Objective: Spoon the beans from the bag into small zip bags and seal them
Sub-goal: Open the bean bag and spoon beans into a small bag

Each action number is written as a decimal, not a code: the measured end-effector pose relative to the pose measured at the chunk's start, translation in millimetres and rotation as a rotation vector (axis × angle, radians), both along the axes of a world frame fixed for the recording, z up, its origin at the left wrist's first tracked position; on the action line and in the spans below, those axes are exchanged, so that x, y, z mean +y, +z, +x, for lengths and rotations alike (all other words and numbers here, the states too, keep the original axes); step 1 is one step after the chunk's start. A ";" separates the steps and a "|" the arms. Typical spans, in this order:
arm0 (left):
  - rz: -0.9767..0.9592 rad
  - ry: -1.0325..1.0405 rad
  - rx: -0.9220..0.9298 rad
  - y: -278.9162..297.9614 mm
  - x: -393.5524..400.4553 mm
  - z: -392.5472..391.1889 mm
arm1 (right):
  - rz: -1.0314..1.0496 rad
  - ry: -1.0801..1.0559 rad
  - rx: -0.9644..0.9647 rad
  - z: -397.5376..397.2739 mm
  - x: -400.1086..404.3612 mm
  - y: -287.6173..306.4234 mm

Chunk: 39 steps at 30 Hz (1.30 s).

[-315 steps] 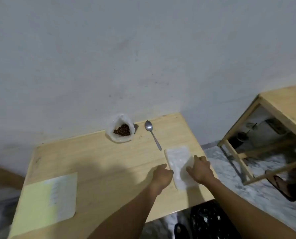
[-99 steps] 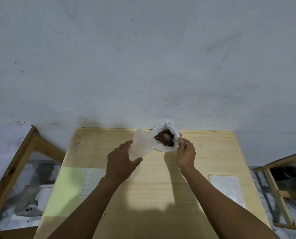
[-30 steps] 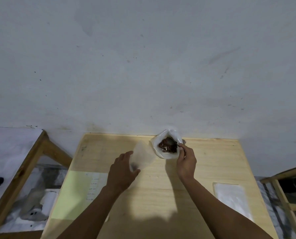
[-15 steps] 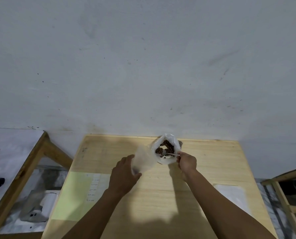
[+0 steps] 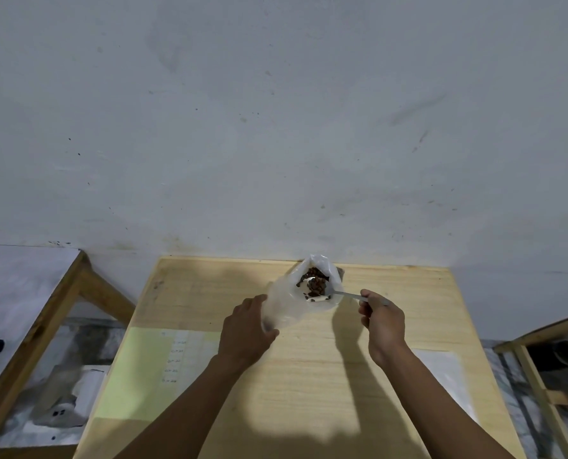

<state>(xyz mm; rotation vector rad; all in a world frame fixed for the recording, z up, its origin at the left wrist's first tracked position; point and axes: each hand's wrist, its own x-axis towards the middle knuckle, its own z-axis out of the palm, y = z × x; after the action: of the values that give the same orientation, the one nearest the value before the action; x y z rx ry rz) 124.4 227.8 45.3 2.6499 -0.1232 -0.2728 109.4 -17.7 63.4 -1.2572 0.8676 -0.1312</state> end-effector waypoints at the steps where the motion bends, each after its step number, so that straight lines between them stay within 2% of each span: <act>1: 0.007 -0.008 -0.002 -0.1 -2.1 0.9 | -0.014 0.010 -0.026 -4.2 -0.4 6.2; 7: 0.034 -0.036 -0.023 4.0 -14.2 8.7 | -0.113 0.071 -0.144 -23.3 4.7 34.4; 17: 0.015 -0.045 -0.035 11.4 -21.9 13.6 | -0.387 0.241 -0.272 -30.0 10.1 40.7; 24: -0.118 -0.002 0.013 14.2 -19.8 3.9 | -0.361 0.169 -0.310 -23.1 5.6 47.3; 29: -0.196 0.032 0.018 12.6 -12.1 -7.9 | -0.152 -0.038 -0.235 -17.1 -10.7 38.0; 31: -0.212 0.033 0.029 11.9 -8.4 -13.0 | -0.128 -0.074 -0.191 -19.3 -17.9 27.8; 34: -0.223 0.033 0.039 11.3 -4.2 -19.3 | -0.148 -0.073 -0.091 -27.0 -24.6 7.1; 39: -0.234 0.037 0.034 13.6 -4.9 -23.2 | -0.166 0.054 0.099 -39.9 -26.9 -30.1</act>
<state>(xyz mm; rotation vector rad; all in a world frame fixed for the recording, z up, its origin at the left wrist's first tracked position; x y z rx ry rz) 101.3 222.8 58.9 2.4118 -0.0891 -0.2728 69.5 -44.6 33.3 -1.4508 0.9213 -0.1002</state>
